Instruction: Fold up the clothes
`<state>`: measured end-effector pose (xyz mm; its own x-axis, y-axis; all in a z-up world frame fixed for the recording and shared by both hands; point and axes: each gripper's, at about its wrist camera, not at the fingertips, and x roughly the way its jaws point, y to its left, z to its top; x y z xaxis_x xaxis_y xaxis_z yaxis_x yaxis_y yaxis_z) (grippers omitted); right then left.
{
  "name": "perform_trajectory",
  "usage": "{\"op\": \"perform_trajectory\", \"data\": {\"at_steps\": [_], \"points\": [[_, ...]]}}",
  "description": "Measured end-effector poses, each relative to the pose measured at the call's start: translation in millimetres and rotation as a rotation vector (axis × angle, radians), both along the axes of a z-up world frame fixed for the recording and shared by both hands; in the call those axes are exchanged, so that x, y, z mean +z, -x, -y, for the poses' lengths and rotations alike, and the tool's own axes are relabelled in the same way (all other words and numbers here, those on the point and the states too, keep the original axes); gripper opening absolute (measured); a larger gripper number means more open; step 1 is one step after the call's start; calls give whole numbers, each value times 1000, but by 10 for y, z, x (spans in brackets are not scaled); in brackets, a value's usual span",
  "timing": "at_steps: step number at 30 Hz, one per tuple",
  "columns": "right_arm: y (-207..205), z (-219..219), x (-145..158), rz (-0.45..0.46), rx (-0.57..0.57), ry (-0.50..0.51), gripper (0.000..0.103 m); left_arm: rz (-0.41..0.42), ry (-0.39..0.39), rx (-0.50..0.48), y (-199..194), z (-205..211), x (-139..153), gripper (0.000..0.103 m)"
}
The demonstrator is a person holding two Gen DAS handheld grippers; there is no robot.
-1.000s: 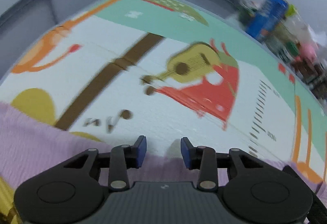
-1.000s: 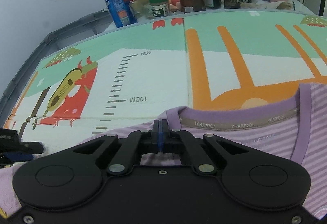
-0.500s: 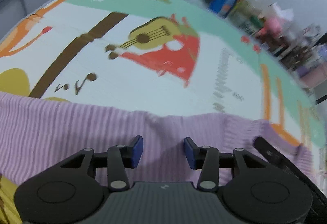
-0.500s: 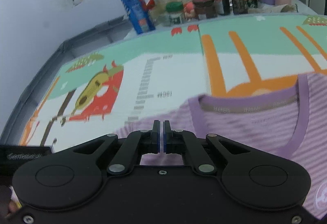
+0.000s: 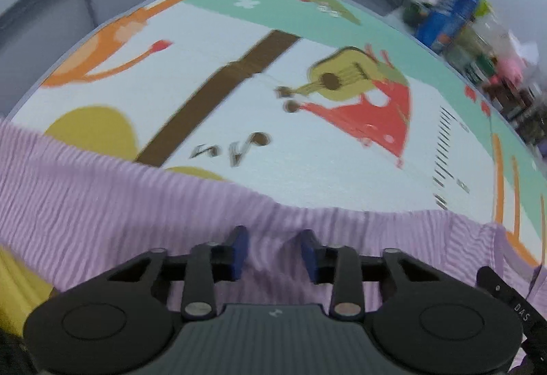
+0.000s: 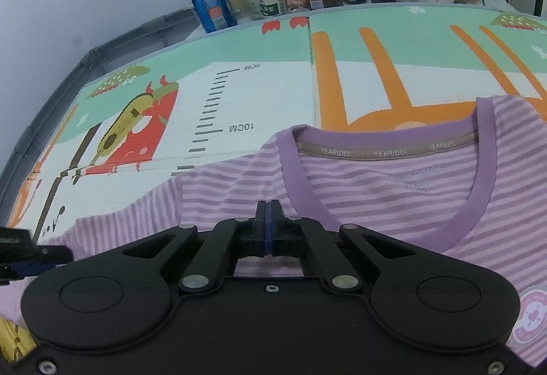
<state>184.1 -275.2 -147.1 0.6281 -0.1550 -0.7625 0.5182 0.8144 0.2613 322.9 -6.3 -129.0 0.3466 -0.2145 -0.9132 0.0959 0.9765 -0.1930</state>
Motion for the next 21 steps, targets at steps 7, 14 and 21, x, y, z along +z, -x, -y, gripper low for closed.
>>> {"op": "perform_trajectory", "data": {"at_steps": [7,14,21], "points": [[-54,16,9,-20,-26,-7,0,-72,70,118,-74,-432,-14,3],[-67,81,8,-25,-33,-39,0,-91,99,191,-132,-772,4,4],[-86,44,15,-35,-34,-18,0,-63,-32,308,-263,-1169,59,51]]}}
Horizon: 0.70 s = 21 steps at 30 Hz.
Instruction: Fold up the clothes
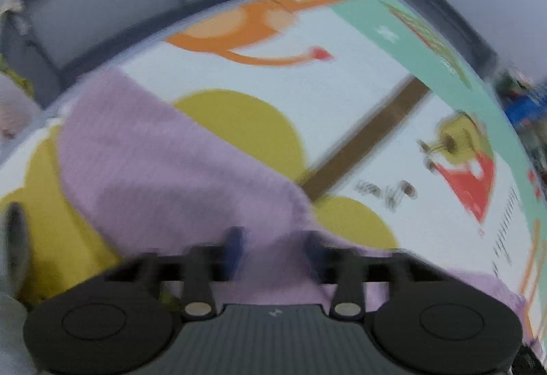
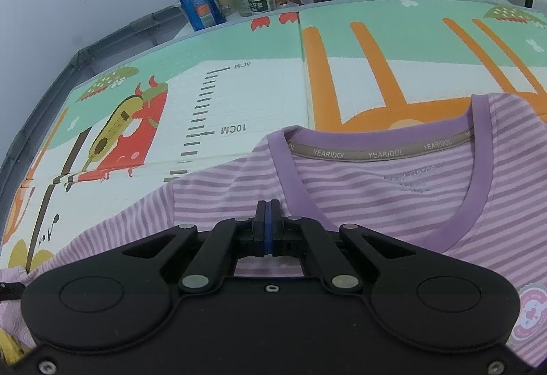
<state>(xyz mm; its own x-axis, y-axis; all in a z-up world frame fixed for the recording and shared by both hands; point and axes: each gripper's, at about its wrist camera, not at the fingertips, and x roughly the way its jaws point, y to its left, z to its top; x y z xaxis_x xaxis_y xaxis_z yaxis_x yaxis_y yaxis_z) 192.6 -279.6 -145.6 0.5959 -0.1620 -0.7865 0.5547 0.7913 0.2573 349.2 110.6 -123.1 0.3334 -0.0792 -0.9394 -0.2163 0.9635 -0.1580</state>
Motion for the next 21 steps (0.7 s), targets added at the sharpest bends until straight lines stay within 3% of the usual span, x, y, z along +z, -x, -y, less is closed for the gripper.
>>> {"op": "perform_trajectory", "data": {"at_steps": [3,5,11,16,21], "points": [[-7,-15,-2,-3,1,12,0,6,-150,71,-79,-260,-32,51],[-6,-20,-6,0,-2,13,0,-24,-86,126,-146,-531,-97,57],[-25,-51,-5,-3,-11,34,0,-57,-40,219,-251,-884,-84,47],[-37,-52,6,-12,-4,40,0,-29,-62,253,-215,-900,-24,49],[-39,-70,36,-17,8,49,0,4,-92,222,-209,-839,95,52]]}}
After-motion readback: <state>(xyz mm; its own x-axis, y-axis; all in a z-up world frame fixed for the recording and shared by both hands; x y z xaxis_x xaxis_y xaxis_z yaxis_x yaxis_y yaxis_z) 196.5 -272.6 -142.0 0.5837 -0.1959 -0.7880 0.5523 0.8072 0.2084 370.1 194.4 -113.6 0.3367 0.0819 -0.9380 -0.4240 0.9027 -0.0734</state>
